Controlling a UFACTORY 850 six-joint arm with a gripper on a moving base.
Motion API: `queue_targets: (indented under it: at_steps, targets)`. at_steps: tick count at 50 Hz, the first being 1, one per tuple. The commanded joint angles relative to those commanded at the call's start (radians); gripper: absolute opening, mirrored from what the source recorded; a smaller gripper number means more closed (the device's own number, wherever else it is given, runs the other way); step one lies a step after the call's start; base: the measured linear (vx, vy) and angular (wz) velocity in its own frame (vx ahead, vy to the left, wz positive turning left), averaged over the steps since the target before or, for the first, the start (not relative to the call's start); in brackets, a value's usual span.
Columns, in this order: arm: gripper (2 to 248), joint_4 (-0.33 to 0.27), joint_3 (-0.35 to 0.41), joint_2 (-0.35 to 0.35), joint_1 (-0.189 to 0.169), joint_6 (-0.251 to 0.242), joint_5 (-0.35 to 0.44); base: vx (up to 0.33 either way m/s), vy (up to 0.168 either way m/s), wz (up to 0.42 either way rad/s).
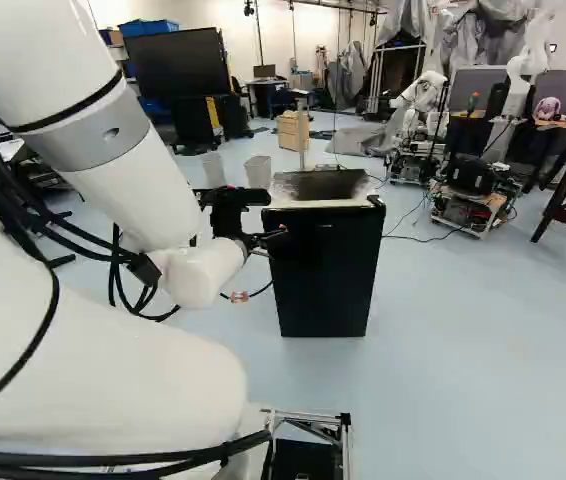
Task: Grab a drink from the fridge
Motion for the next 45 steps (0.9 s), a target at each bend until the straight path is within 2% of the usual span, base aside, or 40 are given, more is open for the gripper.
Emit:
queue_targets:
  at_steps: [33,45]
  targets:
    - [247,0.0,0.0,0.0,0.0,0.0,0.0,0.035,0.083,-0.008]
    - [247,0.0,0.0,0.0,0.0,0.0,0.0,0.003,0.018,0.001]
